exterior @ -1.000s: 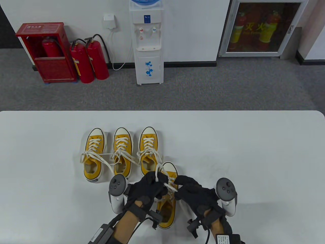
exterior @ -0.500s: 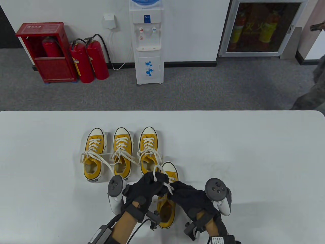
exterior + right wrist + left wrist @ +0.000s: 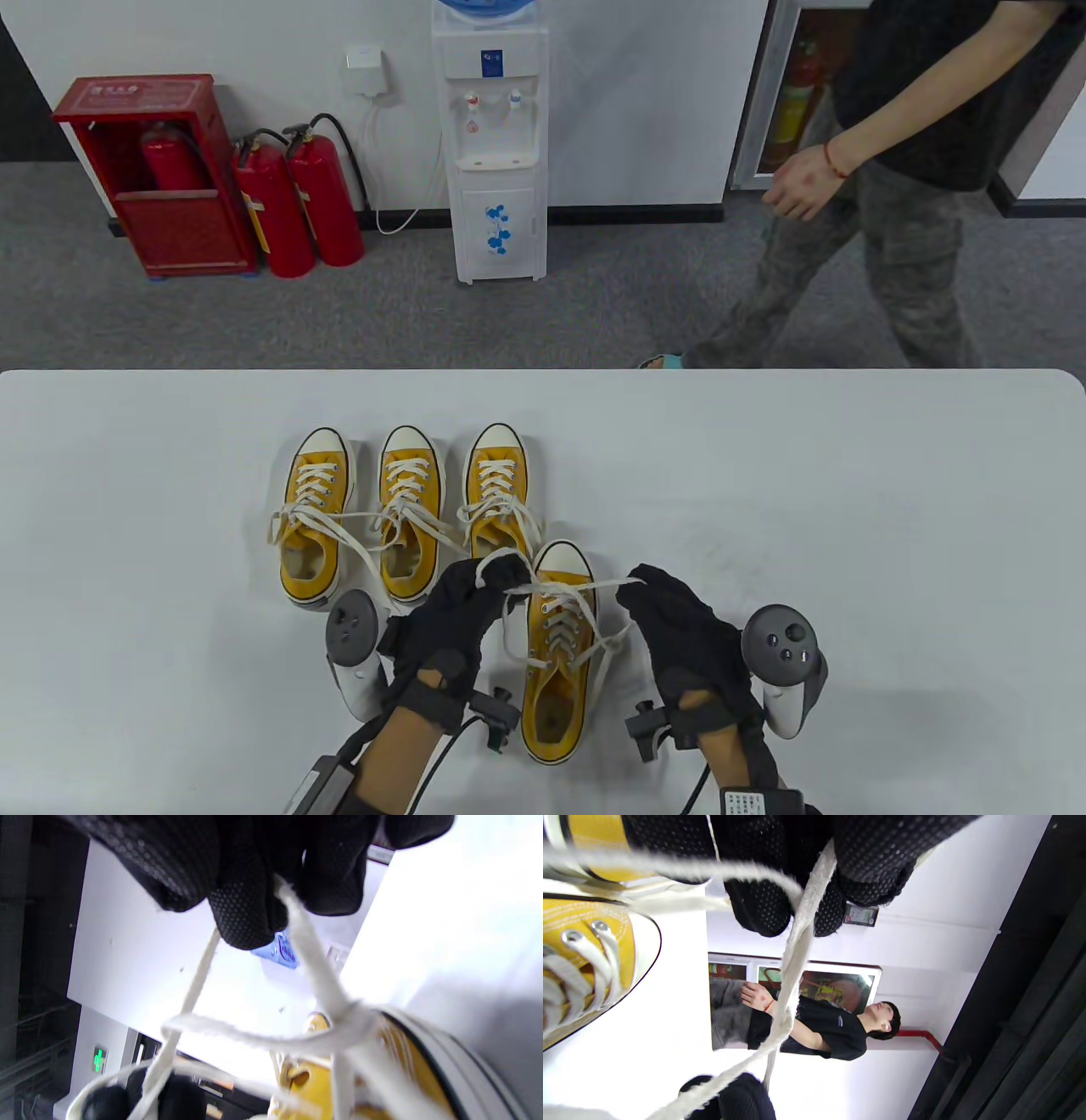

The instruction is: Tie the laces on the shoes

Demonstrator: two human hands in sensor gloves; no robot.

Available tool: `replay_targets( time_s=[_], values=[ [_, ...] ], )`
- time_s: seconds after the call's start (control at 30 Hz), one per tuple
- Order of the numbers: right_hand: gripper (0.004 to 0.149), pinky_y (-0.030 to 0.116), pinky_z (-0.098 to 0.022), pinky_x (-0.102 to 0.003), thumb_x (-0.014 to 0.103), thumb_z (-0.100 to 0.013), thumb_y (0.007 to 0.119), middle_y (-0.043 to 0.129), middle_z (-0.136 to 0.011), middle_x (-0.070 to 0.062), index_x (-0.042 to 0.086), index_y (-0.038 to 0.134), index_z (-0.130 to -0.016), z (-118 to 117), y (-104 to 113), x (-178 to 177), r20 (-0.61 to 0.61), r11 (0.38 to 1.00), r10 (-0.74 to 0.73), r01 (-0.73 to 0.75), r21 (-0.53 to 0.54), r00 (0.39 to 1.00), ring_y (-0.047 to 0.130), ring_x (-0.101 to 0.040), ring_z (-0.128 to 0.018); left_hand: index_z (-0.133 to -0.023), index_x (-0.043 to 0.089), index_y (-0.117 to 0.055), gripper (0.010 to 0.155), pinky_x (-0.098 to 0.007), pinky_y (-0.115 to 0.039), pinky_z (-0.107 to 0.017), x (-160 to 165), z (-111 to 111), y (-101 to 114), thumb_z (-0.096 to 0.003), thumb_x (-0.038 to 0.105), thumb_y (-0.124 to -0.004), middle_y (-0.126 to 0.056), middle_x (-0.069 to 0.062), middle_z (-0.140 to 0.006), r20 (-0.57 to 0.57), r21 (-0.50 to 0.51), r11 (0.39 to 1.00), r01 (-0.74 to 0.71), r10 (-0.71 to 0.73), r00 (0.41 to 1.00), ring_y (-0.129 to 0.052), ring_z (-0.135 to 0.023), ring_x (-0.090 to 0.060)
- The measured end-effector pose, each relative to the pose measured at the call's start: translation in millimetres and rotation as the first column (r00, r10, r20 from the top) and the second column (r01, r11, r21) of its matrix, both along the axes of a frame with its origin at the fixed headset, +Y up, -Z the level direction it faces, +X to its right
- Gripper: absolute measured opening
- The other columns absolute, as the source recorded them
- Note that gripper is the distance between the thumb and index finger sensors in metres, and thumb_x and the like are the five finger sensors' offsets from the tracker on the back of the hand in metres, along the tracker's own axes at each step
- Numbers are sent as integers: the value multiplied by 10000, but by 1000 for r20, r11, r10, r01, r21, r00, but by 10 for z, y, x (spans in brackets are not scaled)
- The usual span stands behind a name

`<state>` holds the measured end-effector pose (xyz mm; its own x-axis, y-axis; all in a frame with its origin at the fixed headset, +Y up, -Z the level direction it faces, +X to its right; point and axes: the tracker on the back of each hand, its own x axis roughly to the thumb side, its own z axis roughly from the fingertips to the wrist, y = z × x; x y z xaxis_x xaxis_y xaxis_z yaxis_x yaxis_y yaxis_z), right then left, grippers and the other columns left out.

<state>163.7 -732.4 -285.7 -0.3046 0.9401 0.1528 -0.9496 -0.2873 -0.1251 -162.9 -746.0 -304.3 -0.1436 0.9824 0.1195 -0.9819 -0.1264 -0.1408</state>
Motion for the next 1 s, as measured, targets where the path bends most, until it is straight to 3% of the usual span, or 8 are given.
replay_targets(
  time_s=[0.17, 0.5, 0.7, 0.83, 1.0],
  values=[
    [459, 560, -667, -669, 350, -434, 820, 801, -962, -116, 57, 943, -764, 5, 34, 128, 83, 1000, -22, 20, 20, 996, 862, -414, -867, -835, 381, -808, 344, -617, -699, -649, -98, -5, 14, -502, 309, -755, -973, 7, -863, -42, 4, 1000, 3, -2, 999, -1009, -767, -310],
    [433, 668, -615, -615, 358, -435, 845, 863, -894, -140, 52, 984, -710, -5, 75, 357, 230, 994, 105, -110, 9, 968, 999, -334, -659, -879, 357, -810, 376, -563, -802, -515, -404, -20, -26, -510, 405, -753, -1007, 65, -544, -211, -48, 997, 56, -65, 975, -1043, -408, -238],
    [424, 712, -585, -588, 403, -429, 862, 929, -838, -112, 82, 1029, -651, -7, 125, 484, 319, 941, 330, -336, -39, 888, 1041, -304, -592, -847, 321, -859, 377, -527, -863, -390, -564, -10, -65, -496, 428, -773, -1009, 97, -368, -329, -118, 988, 98, -132, 935, -1027, -206, -191],
    [418, 731, -571, -576, 425, -424, 871, 975, -788, -98, 95, 1060, -597, -16, 128, 527, 342, 915, 400, -389, -102, 850, 1064, -286, -551, -824, 313, -888, 376, -493, -896, -311, -650, 4, -48, -487, 445, -783, -1005, 126, -264, -390, -138, 969, 203, -242, 889, -1008, -94, -157],
    [405, 756, -558, -556, 437, -415, 872, 1006, -745, -80, 116, 1077, -553, -36, 116, 566, 329, 867, 499, -461, -191, 802, 1084, -260, -506, -801, 298, -917, 371, -477, -911, -241, -707, 37, -4, -478, 438, -800, -1002, 133, -189, -420, -173, 961, 217, -271, 866, -981, -6, -146]
  ],
)
